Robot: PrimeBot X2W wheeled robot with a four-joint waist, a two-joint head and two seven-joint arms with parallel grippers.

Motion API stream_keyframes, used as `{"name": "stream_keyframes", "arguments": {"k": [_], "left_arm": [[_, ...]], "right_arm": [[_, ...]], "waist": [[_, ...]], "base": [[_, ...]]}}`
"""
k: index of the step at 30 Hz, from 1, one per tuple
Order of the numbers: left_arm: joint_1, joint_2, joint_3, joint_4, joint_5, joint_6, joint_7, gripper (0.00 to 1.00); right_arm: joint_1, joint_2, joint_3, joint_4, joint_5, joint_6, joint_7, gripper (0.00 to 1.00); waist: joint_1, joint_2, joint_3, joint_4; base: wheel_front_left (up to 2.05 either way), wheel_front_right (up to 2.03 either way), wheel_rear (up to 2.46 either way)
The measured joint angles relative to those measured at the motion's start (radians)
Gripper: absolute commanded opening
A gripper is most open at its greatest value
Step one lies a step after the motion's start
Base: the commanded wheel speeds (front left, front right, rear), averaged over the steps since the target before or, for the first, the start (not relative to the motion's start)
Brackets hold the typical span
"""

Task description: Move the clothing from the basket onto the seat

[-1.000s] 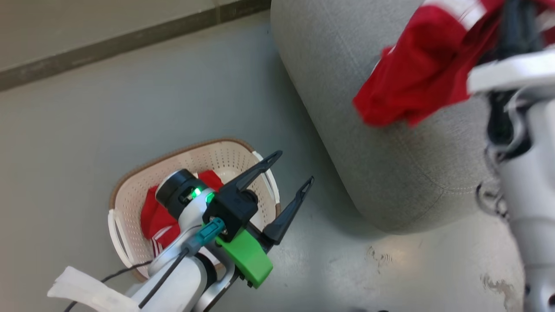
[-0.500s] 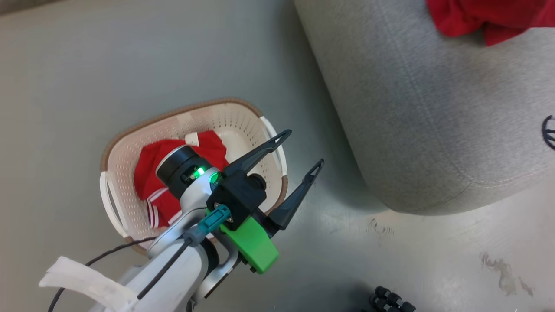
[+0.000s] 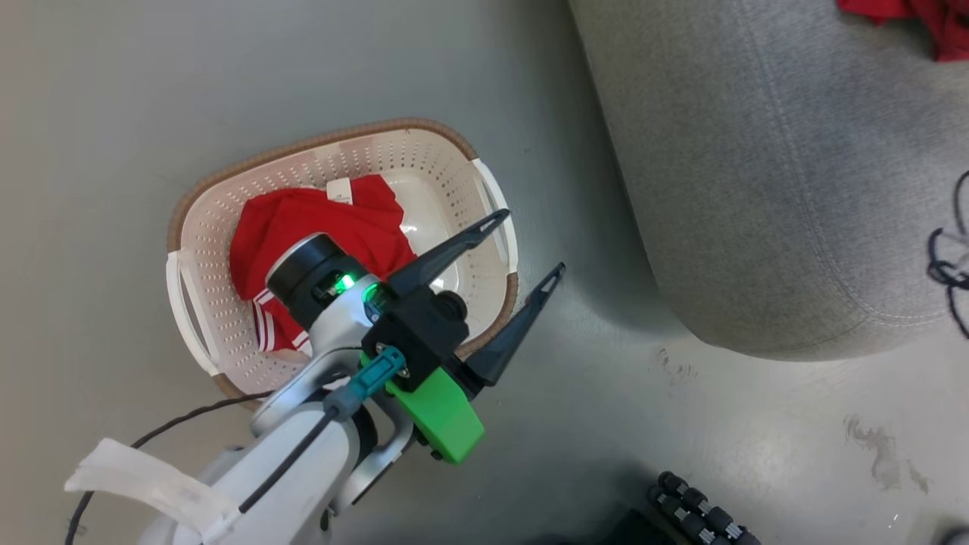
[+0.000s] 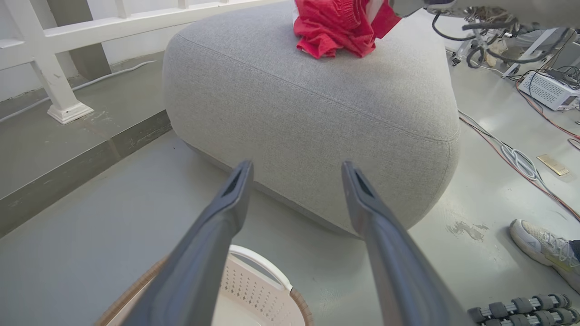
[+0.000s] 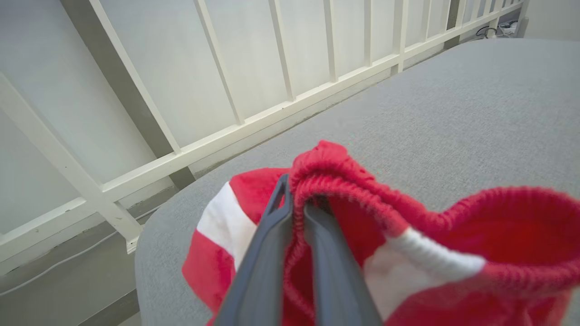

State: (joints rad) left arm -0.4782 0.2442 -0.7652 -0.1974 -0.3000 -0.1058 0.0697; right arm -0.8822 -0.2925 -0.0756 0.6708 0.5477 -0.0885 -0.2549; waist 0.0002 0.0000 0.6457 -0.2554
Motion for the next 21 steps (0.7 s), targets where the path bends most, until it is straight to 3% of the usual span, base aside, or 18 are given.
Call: {"name": "stream_keyframes", "arguments": {"k": [10,13,21], "left_arm": [[-0.013,0.010,0.012,0.024,0.001,-0.001,-0.011,1.00],[-0.015,0.016,0.014,0.034,0.001,-0.001,-0.024,1.00],[-0.015,0.017,0.015,0.067,-0.005,-0.004,-0.055,1.00]], "right_arm": [[-0.001,0.032,-0.017,0.050,-0.001,0.023,0.000,0.00],[-0.003,0.037,-0.019,0.057,-0.007,0.028,0.000,1.00],[-0.007,0.051,-0.005,0.074,-0.060,0.065,0.000,1.00]], "waist": [[-0.0001,0.0000,0.017,0.001],[0.0000,0.0000,0.012,-0.001],[-0.0001,0.0000,-0.030,-0.005]], "base": [[0.00,0.00,0.00],[0.00,0.00,0.00],[0.00,0.00,0.00]]}}
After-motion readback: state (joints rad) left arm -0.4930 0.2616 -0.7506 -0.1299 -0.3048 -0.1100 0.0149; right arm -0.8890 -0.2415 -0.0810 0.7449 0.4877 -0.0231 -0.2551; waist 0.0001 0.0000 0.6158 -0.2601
